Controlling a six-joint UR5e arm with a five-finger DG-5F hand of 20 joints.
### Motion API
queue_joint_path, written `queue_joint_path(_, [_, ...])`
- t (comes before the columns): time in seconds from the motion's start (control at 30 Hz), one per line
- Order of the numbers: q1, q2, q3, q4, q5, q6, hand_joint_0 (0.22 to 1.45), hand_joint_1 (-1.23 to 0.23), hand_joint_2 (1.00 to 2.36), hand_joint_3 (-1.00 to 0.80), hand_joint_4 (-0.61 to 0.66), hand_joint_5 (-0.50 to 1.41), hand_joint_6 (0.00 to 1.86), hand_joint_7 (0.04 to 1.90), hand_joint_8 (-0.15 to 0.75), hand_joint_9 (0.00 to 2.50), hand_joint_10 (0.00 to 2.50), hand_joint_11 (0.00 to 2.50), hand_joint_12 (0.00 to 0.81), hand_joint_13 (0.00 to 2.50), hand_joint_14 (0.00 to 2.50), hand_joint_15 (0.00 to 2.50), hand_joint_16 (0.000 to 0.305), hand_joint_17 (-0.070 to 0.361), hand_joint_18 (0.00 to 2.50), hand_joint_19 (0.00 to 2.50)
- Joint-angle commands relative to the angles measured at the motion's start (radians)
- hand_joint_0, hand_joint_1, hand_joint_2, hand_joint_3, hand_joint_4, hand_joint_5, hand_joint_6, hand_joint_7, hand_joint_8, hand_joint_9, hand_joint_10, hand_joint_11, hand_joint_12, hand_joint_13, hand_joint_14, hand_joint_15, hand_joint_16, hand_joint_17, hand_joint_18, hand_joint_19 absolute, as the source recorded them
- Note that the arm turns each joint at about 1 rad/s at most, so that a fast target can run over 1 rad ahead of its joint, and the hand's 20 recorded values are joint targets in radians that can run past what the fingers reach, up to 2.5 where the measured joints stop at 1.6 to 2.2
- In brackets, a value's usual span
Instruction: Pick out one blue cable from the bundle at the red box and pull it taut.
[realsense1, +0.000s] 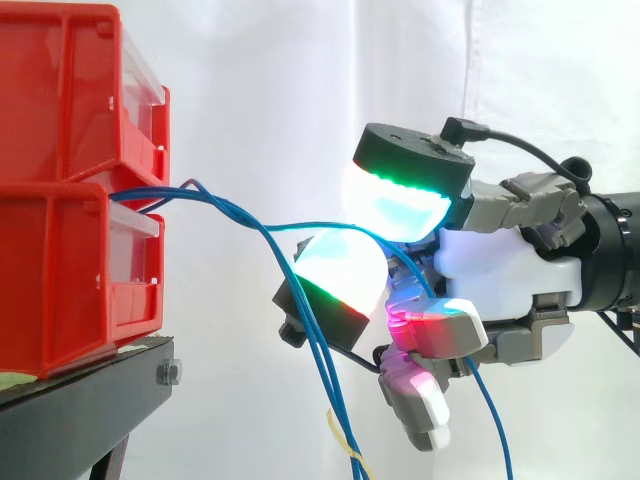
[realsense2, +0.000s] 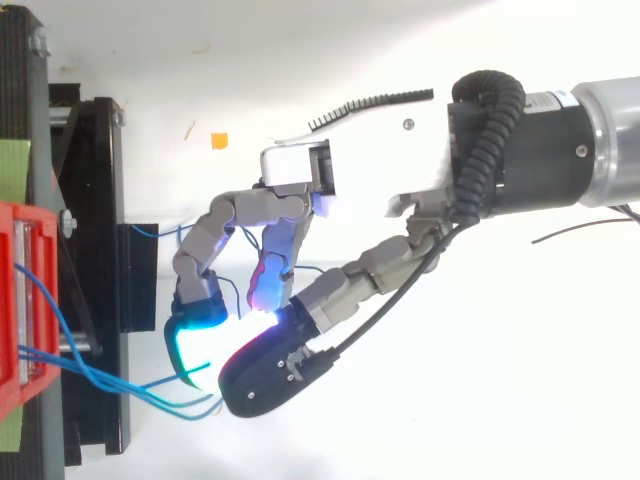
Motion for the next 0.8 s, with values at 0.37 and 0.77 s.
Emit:
queue_joint_path(0.37, [0.000,-0.001,0.000,-0.009,0.000,0.006,0.66,-0.84,1.02,-0.04,-0.33,-0.09,0.93,1.06,0.206,1.49,0.03,0.92,0.356,1.12,0.02,0.60,0.050,0.113,0.95,0.63])
queue_joint_path(0.77, [0.001,-0.001,0.000,-0.038,0.001,0.002,0.67,-0.90,1.00,0.03,-0.35,-0.07,0.92,1.08,0.238,1.53,0.02,0.86,0.375,1.19,0.02,0.58,0.056,0.125,1.06,0.60])
